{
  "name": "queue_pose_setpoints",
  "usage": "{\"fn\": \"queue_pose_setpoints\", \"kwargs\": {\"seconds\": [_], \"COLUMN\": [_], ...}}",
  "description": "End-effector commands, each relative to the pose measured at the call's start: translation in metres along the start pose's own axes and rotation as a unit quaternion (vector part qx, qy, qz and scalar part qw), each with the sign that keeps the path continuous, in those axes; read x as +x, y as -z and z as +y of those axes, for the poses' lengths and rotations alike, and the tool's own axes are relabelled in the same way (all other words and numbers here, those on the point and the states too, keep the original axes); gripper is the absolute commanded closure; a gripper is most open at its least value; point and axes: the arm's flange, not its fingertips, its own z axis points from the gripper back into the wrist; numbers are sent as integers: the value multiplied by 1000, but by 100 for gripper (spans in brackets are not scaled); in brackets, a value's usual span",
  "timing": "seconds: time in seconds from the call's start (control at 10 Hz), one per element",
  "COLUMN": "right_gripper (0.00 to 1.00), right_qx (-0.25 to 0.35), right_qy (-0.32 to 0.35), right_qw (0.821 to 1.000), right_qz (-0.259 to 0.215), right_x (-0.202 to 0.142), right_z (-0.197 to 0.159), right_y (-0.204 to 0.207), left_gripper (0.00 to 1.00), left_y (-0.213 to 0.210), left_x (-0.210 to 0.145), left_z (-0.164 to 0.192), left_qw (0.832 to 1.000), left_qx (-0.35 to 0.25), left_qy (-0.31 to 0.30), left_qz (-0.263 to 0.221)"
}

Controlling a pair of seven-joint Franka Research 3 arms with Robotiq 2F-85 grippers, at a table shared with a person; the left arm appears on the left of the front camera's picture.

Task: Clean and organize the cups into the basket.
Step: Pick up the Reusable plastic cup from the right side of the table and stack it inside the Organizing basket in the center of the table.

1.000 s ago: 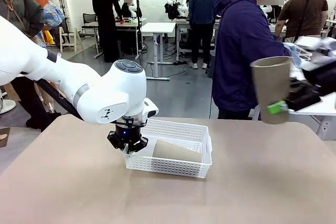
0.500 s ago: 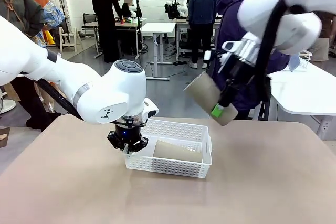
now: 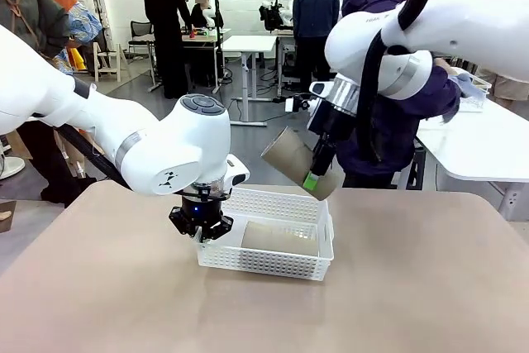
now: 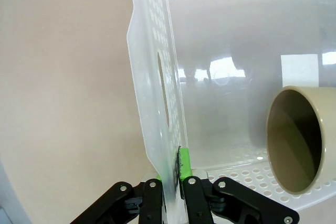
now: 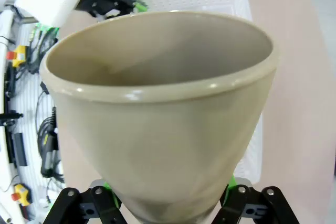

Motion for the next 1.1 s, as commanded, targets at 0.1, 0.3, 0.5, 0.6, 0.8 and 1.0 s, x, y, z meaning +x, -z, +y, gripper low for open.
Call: {"fn": "queue_pose_setpoints", "kwargs": {"seconds": [0.1,0.3,0.5,0.6,0.8,1.0], "right_gripper": [20,20,20,20,19,19], "right_qx": [-5,4,-2,-2,1,-28], "right_qy": [-19,-44,-12,-12,-20,-15], "right_qw": [1000,999,1000,1000,1000,999], "right_qz": [-13,-20,-8,-8,-8,20], "right_x": [-5,-7,-7,-7,-8,-3], "right_z": [-26,-22,-25,-25,-27,-19], "right_y": [21,23,28,28,31,52], "left_gripper": [100,100,100,100,100,100], "left_y": [2,2,2,2,2,2], "left_x": [-2,-2,-2,-2,-2,-2], "left_z": [-1,-1,-1,-1,-1,-1], "left_qw": [1000,1000,1000,1000,1000,1000], "left_qx": [4,4,4,4,4,4], "left_qy": [4,4,4,4,4,4], "left_qz": [0,0,0,0,0,0]}}
